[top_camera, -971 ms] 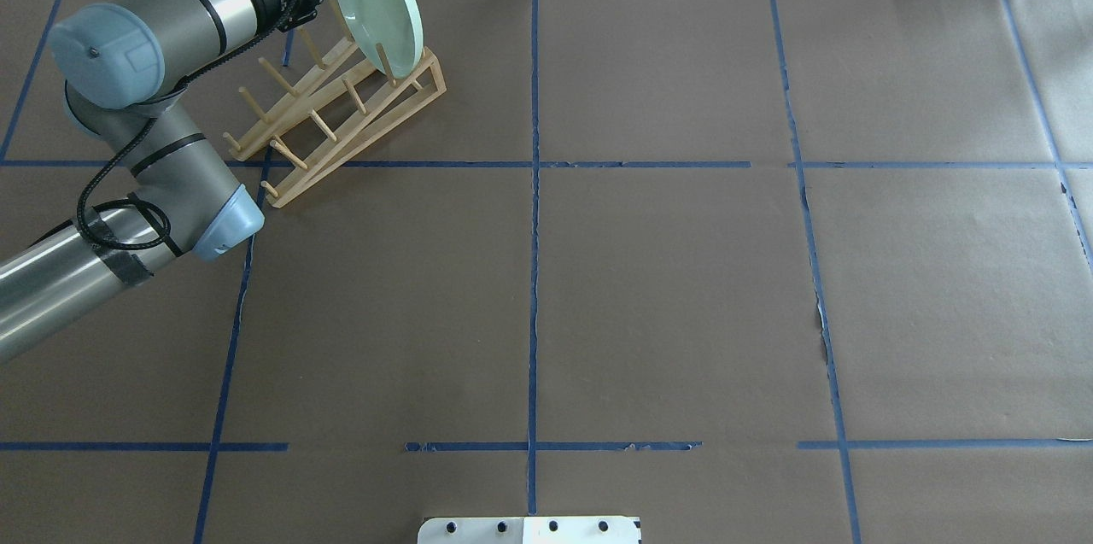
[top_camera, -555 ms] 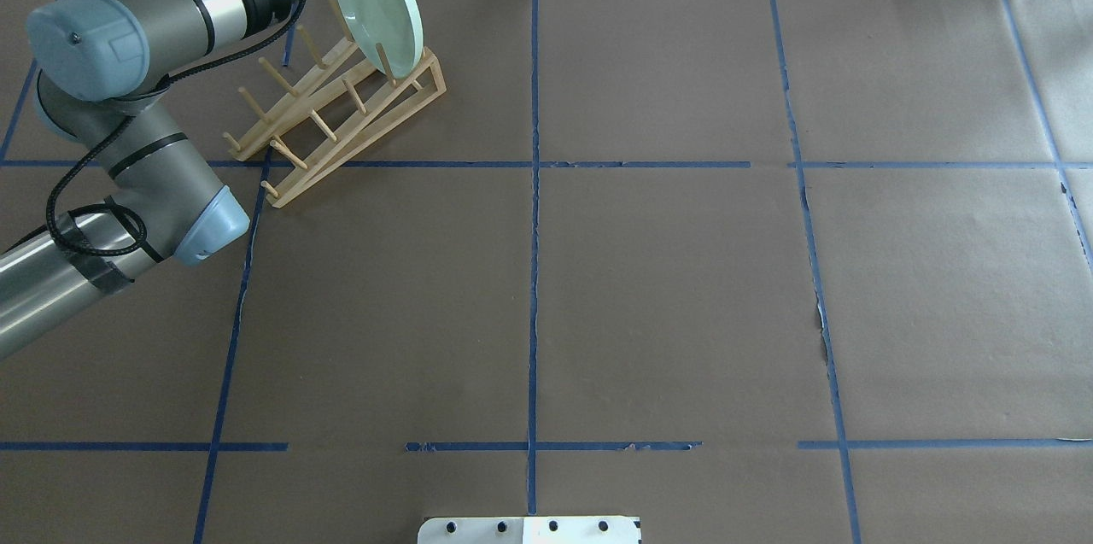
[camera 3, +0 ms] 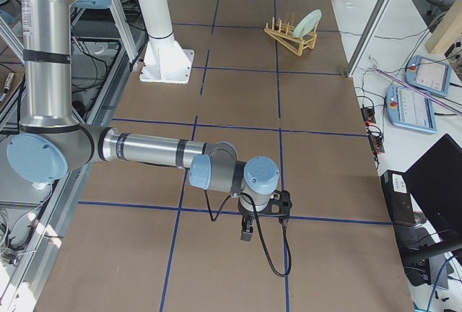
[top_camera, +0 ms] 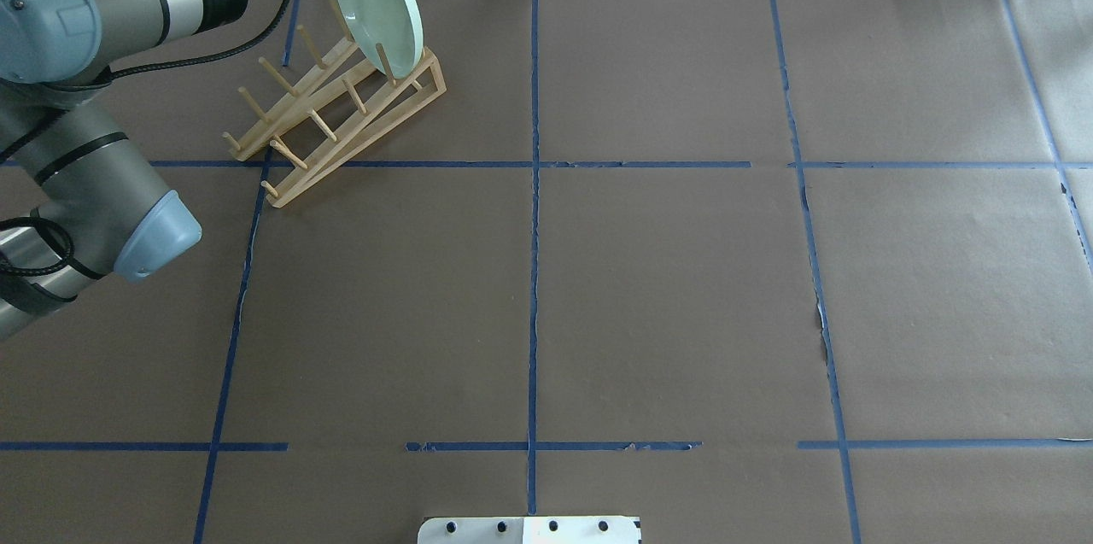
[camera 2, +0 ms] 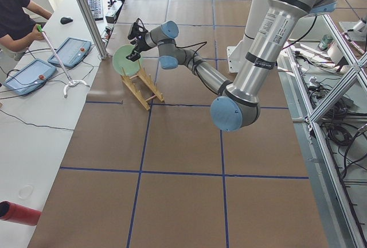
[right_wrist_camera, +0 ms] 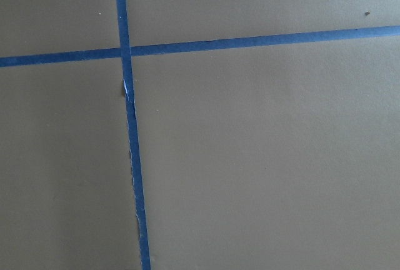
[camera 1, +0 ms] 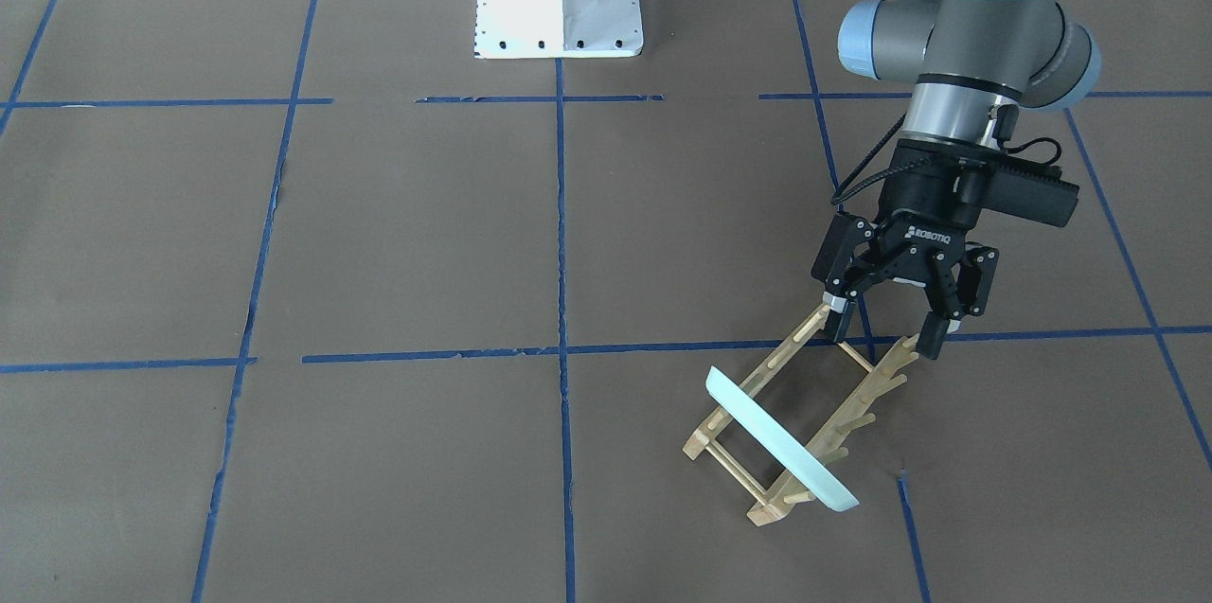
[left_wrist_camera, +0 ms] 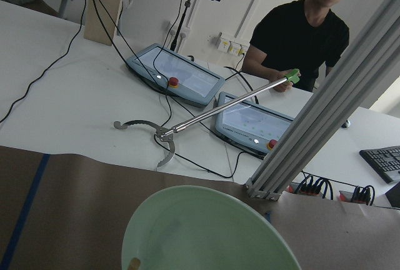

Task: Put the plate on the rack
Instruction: 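Open the left gripper and release the plate in the rack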

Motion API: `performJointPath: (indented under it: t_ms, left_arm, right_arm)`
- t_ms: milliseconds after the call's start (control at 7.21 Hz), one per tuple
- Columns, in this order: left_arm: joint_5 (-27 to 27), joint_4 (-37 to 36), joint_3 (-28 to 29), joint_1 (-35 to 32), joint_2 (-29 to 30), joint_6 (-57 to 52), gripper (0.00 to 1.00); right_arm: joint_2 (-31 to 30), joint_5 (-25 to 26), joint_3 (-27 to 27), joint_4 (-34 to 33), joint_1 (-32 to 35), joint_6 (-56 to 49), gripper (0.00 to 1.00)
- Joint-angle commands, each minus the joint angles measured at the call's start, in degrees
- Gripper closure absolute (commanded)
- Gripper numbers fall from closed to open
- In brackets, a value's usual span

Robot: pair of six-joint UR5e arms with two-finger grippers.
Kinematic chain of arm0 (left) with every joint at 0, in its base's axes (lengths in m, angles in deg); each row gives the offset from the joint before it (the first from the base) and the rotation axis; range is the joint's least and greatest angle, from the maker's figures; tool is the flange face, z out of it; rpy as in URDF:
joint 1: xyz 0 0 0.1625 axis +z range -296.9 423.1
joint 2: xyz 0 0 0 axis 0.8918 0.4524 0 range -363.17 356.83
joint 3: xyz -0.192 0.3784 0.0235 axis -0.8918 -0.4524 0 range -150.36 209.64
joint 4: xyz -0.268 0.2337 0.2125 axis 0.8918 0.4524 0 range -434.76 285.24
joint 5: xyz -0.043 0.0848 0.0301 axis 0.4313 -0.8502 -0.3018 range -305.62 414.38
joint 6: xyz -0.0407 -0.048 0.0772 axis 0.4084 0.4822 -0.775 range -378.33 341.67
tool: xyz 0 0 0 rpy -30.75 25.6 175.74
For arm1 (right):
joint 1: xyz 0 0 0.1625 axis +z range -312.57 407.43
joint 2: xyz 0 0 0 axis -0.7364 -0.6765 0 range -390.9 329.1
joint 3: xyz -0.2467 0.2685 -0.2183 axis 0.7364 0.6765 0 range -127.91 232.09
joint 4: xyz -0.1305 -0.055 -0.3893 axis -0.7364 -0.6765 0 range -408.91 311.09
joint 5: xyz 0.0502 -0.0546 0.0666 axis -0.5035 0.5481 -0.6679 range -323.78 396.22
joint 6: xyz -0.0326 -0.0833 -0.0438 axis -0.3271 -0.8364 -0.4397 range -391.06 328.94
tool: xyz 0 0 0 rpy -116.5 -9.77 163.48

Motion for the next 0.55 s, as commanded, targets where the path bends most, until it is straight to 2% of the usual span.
performJointPath:
  t_ms: [0, 139, 416]
  left_arm:
    - [8.44, -5.31, -2.58, -5.74, -3.66, -8.06, 0.0]
    - [14.68, -11.97, -3.02, -9.35, -3.32, -14.01, 0.0]
    - [19.3, -20.25, -2.42, -14.02, -3.4, -26.41, 0.0]
  right_arm:
    - [0.0, 0.0, 0.0, 0.0, 0.0, 0.05, 0.0]
    - [0.0, 0.0, 0.0, 0.0, 0.0, -0.04, 0.0]
    - [0.0, 0.0, 0.0, 0.0, 0.0, 0.05, 0.0]
